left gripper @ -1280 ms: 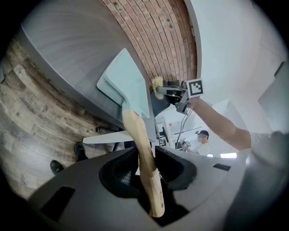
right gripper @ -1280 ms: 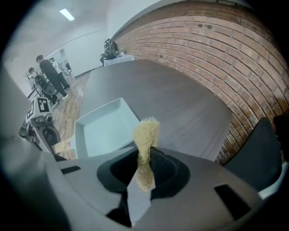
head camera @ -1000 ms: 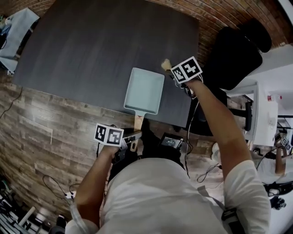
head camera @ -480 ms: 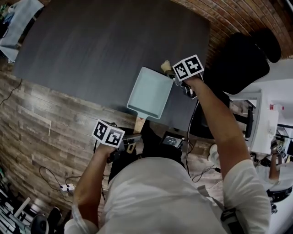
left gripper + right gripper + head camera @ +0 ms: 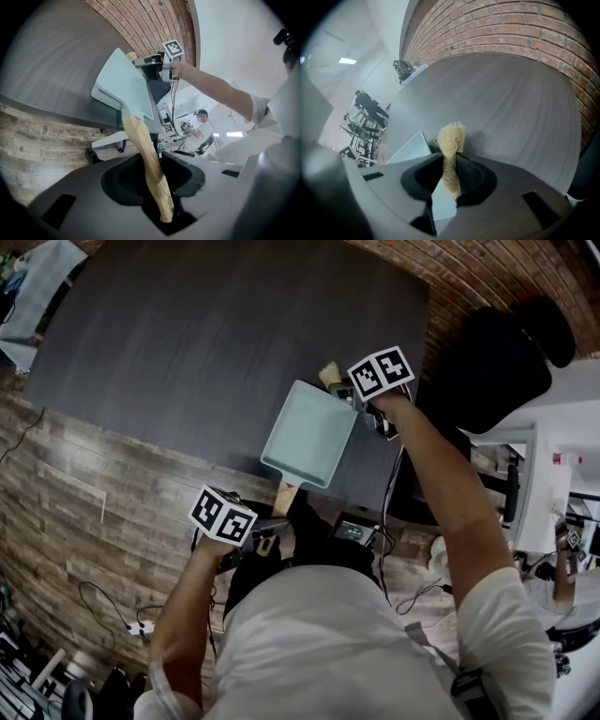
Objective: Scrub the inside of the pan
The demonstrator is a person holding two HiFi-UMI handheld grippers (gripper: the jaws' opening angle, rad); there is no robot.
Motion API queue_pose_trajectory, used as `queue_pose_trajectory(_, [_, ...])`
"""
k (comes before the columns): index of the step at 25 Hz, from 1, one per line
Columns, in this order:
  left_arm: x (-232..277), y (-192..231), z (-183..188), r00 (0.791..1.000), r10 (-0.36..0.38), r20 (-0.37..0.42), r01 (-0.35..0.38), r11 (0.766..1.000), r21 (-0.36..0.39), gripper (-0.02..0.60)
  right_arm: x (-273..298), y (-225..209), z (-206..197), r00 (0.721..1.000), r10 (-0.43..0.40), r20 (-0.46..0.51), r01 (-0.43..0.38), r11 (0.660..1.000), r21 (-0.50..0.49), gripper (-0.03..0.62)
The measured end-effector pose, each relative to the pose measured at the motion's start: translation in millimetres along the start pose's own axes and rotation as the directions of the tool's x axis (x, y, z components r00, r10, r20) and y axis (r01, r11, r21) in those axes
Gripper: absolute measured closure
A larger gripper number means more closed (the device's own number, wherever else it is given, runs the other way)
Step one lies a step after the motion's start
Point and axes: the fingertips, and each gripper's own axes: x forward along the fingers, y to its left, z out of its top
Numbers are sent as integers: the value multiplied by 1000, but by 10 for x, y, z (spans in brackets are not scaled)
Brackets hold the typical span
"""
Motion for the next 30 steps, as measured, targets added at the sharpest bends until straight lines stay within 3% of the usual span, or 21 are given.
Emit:
queue_pose_trajectory(17, [-29,-19,25,996,-32,83,24,995,93,445,207,335,396,999,53,14,-53,999,-11,511])
queue_pose_trajectory(30, [-23,-20,31,996,-36,81,28,994,107,442,285,567,677,997,61,35,-58,995,-80,511])
